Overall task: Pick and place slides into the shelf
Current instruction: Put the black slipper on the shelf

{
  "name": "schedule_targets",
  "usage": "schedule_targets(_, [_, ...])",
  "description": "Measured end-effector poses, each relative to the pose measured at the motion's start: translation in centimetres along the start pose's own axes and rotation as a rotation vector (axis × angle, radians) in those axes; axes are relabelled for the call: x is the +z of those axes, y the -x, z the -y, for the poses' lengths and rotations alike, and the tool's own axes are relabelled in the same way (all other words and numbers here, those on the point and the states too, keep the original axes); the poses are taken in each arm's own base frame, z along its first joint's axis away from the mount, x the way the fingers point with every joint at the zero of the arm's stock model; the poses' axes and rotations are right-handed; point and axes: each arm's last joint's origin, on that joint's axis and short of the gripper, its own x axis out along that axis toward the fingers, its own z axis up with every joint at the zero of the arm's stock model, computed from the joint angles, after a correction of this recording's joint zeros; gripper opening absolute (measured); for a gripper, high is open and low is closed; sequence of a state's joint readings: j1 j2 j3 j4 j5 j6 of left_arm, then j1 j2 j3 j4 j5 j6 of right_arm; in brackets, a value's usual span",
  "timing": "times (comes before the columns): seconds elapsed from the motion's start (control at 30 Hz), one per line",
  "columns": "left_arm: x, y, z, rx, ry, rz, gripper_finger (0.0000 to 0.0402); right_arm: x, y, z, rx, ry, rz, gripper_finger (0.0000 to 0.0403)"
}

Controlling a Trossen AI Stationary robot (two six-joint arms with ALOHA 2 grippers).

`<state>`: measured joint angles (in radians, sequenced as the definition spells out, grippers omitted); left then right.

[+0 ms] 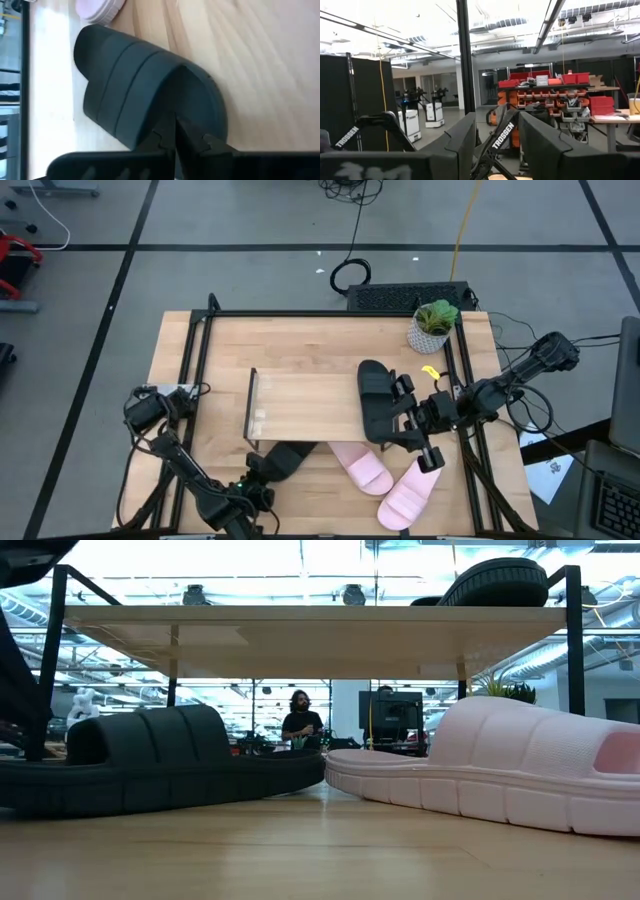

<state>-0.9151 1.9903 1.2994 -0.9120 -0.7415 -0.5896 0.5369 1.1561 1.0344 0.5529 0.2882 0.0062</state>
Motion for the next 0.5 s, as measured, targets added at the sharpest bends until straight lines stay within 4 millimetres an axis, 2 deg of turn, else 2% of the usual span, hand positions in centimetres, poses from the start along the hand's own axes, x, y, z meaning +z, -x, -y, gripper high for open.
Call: schedule_targets(0.5, [-0.12, 0.21, 0.25, -0.023, 0.11, -0.009, 0.0, -0.19, 0.0, 0.0, 0.001, 0.006, -0.019, 0.0138])
